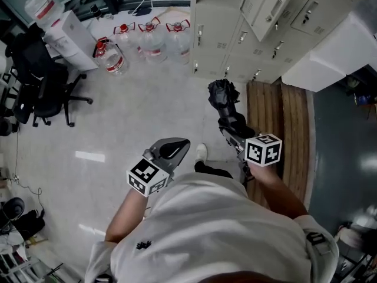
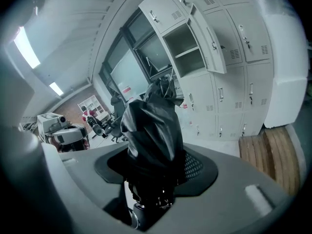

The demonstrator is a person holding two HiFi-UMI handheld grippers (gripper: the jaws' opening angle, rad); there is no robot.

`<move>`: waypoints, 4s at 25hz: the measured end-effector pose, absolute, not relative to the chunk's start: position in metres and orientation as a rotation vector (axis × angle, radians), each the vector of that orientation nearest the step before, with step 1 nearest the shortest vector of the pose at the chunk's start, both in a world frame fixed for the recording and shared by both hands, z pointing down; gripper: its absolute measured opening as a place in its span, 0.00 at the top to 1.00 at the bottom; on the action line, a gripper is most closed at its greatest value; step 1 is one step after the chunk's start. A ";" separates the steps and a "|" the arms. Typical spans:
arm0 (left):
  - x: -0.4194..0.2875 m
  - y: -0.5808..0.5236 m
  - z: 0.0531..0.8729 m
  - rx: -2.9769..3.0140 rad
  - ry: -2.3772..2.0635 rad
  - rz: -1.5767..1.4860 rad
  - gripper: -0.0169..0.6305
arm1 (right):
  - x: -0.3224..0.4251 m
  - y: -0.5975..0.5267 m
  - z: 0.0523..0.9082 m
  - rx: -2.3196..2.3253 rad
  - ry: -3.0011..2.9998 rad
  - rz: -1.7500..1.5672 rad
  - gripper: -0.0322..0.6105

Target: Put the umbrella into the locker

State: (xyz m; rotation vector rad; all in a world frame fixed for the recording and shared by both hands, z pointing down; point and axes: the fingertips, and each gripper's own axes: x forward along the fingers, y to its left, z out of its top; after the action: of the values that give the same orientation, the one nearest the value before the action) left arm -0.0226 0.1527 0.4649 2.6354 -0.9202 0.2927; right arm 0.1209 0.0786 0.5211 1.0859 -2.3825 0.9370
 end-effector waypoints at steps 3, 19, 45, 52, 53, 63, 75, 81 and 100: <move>-0.015 0.111 0.461 2.643 -0.947 0.309 0.89 | 0.122 0.038 0.519 1.054 -2.393 0.911 0.58; -0.019 -0.060 0.463 2.650 -0.920 0.261 0.89 | 0.116 -0.148 0.516 1.131 -2.377 0.863 0.58; -0.091 -0.309 0.454 2.782 -0.569 0.287 0.89 | 0.066 -0.487 0.489 1.466 -2.193 0.744 0.58; -0.105 -0.343 0.453 2.796 -0.548 0.301 0.89 | 0.066 -0.551 0.494 1.506 -2.131 0.697 0.58; -0.107 -0.347 0.454 2.796 -0.544 0.304 0.89 | 0.066 -0.560 0.495 1.509 -2.121 0.687 0.58; -0.117 -0.373 0.465 2.774 -0.536 0.327 0.89 | 0.064 -0.628 0.514 1.528 -2.032 0.622 0.58; -0.121 -0.387 0.471 2.749 -0.551 0.350 0.89 | 0.068 -0.660 0.529 1.509 -1.950 0.574 0.58; -0.114 -0.385 0.471 2.754 -0.514 0.360 0.89 | 0.066 -0.664 0.533 1.487 -1.912 0.566 0.55; -0.081 -0.343 0.470 2.770 -0.360 0.425 0.89 | 0.080 -0.586 0.486 1.542 -2.019 0.512 0.54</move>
State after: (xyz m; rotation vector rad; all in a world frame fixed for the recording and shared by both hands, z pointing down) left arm -0.0809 -0.3428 0.4700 2.7697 -0.3596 0.4250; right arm 0.0803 -0.5856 0.4859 1.5416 -2.0193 0.5121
